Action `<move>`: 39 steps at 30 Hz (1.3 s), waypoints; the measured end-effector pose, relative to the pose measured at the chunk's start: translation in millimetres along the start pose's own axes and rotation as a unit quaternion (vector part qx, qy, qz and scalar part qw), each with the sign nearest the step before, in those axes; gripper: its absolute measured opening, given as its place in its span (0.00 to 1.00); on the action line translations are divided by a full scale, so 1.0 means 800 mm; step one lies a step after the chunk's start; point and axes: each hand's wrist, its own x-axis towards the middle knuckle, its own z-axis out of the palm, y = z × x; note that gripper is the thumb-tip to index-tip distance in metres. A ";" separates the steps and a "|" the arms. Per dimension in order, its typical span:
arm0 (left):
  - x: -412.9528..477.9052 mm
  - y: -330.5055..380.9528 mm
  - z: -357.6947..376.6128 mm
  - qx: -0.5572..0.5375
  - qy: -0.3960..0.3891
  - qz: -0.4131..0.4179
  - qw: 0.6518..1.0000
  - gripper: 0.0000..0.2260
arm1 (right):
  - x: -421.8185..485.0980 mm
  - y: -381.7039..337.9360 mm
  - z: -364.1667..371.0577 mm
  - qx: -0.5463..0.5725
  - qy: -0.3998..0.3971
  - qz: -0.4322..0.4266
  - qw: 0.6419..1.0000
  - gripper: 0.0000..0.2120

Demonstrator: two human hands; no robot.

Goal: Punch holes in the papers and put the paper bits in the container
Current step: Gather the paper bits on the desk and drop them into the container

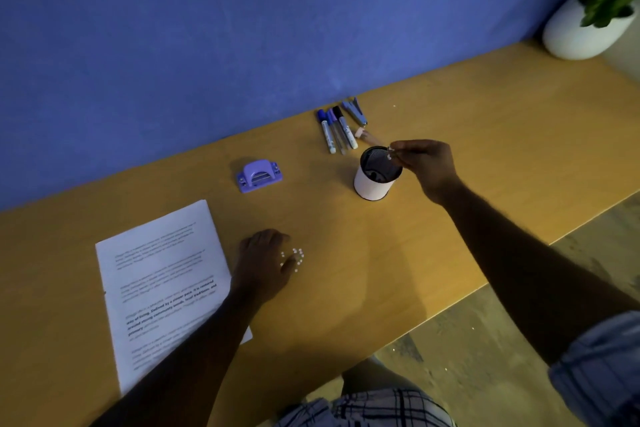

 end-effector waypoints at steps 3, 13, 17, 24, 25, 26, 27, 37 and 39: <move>0.001 0.008 0.000 0.000 0.021 0.027 0.999 0.14 | 0.011 -0.008 0.004 -0.331 -0.002 -0.157 0.931 0.08; 0.009 0.007 -0.004 0.013 0.006 0.009 1.000 0.16 | 0.022 -0.036 0.013 -0.526 -0.100 -0.185 0.824 0.09; 0.007 0.002 -0.003 0.009 0.004 0.002 1.000 0.16 | 0.026 -0.038 0.007 -0.530 -0.122 -0.153 0.825 0.11; -0.003 -0.015 -0.006 0.018 -0.012 -0.009 1.000 0.16 | 0.019 -0.037 -0.003 -0.210 -0.085 0.036 0.973 0.11; -0.004 -0.018 -0.006 0.020 -0.014 -0.011 1.000 0.16 | 0.016 -0.038 -0.004 -0.150 -0.084 0.054 0.984 0.11; -0.006 -0.020 -0.006 0.023 -0.017 -0.012 1.000 0.16 | 0.013 -0.039 -0.004 -0.104 -0.090 0.068 0.988 0.12; -0.008 -0.023 -0.006 0.025 -0.022 -0.012 0.999 0.16 | 0.009 -0.039 -0.004 -0.066 -0.098 0.080 0.990 0.12; -0.030 -0.032 0.002 -0.019 -0.047 -0.030 0.998 0.23 | -0.060 0.024 0.039 0.053 -0.146 0.143 0.977 0.12; -0.033 -0.033 0.006 -0.025 -0.070 -0.036 0.997 0.30 | -0.079 0.047 0.055 -0.089 -0.175 0.099 0.976 0.09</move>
